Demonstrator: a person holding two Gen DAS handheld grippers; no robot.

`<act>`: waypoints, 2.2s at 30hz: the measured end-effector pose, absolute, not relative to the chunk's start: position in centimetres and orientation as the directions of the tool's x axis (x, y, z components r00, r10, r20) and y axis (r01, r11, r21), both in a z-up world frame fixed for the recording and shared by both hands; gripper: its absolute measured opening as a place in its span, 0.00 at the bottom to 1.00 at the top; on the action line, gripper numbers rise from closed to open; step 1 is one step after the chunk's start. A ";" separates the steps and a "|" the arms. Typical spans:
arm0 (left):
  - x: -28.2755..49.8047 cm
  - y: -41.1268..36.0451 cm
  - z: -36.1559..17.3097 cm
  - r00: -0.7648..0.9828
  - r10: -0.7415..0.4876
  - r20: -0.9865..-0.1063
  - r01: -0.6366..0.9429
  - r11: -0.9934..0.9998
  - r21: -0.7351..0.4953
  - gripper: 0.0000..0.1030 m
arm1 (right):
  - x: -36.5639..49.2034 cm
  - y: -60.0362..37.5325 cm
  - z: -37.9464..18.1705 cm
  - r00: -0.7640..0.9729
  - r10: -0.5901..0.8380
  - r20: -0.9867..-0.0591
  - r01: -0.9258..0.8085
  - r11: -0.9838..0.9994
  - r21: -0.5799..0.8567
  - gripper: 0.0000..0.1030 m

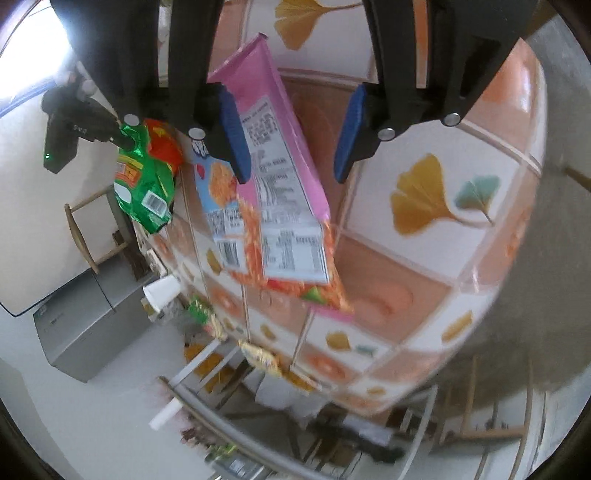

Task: Collect trash
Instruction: 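Grasp the pink snack bag with the left gripper while the right grasps the green bag, then lift the pink and green snack bags off the table with both grippers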

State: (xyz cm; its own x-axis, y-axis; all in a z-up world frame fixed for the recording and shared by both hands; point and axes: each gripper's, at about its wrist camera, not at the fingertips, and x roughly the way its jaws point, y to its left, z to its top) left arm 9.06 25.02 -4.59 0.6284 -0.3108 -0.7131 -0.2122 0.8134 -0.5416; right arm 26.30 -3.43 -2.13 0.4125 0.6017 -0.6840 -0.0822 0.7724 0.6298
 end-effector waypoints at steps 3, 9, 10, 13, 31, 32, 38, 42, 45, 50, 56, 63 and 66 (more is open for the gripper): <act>9.5 24.7 -5.8 0.595 -0.354 -0.721 -0.224 0.789 -0.572 0.44 | 26.2 -3.1 -2.5 0.408 0.597 -0.691 -0.078 0.777 0.625 0.09; 9.8 23.9 -5.5 0.587 -0.304 -0.751 -0.238 0.822 -0.518 0.37 | 26.3 -4.8 -2.5 0.404 0.613 -0.679 -0.073 0.762 0.644 0.09; 9.8 23.9 -5.5 0.585 -0.291 -0.757 -0.240 0.829 -0.505 0.33 | 26.3 -5.0 -2.6 0.403 0.617 -0.676 -0.071 0.757 0.649 0.09; 9.9 23.5 -5.5 0.584 -0.253 -0.771 -0.243 0.852 -0.463 0.26 | 26.2 -5.8 -2.8 0.393 0.646 -0.654 -0.059 0.727 0.684 0.09; 9.5 23.4 -5.7 0.612 -0.194 -0.767 -0.240 0.878 -0.414 0.12 | 27.1 -6.8 -5.4 0.256 0.841 -0.476 0.082 0.472 0.878 0.26; 9.4 23.4 -5.7 0.614 -0.192 -0.765 -0.239 0.879 -0.413 0.12 | 27.1 -6.8 -5.5 0.256 0.842 -0.475 0.092 0.468 0.879 0.23; 9.3 23.4 -5.8 0.625 -0.195 -0.756 -0.236 0.875 -0.422 0.11 | 26.8 -7.3 -6.4 0.266 0.846 -0.461 0.141 0.439 0.887 0.10; 9.2 23.8 -5.9 0.633 -0.219 -0.742 -0.238 0.858 -0.455 0.10 | 26.5 -7.7 -6.6 0.282 0.854 -0.437 0.148 0.412 0.899 0.08; 9.1 24.2 -6.0 0.640 -0.236 -0.731 -0.240 0.842 -0.483 0.08 | 26.0 -8.3 -6.3 0.301 0.866 -0.400 0.132 0.377 0.917 0.07; 8.8 24.7 -5.3 0.669 -0.249 -0.700 -0.238 0.820 -0.520 0.05 | 25.6 -8.8 -5.1 0.327 0.870 -0.369 0.098 0.358 0.929 0.07; 8.2 25.3 -4.1 0.702 -0.267 -0.660 -0.223 0.798 -0.560 0.03 | 24.8 -9.4 -3.6 0.350 0.868 -0.352 0.066 0.352 0.934 0.07; 7.7 25.4 -2.3 0.739 -0.270 -0.617 -0.194 0.792 -0.579 0.03 | 23.8 -10.2 -2.4 0.375 0.867 -0.328 0.040 0.339 0.940 0.07; 7.4 25.4 -1.7 0.750 -0.272 -0.603 -0.184 0.790 -0.585 0.03 | 23.5 -10.3 -2.2 0.383 0.866 -0.322 0.036 0.334 0.942 0.07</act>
State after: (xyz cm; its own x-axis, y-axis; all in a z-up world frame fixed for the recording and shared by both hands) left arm 7.38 25.43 -1.72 0.7501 -0.2718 -0.6029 -0.1835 0.7903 -0.5846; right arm 23.55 -10.34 -2.23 0.3827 0.8660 -0.3218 0.0357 0.3342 0.9418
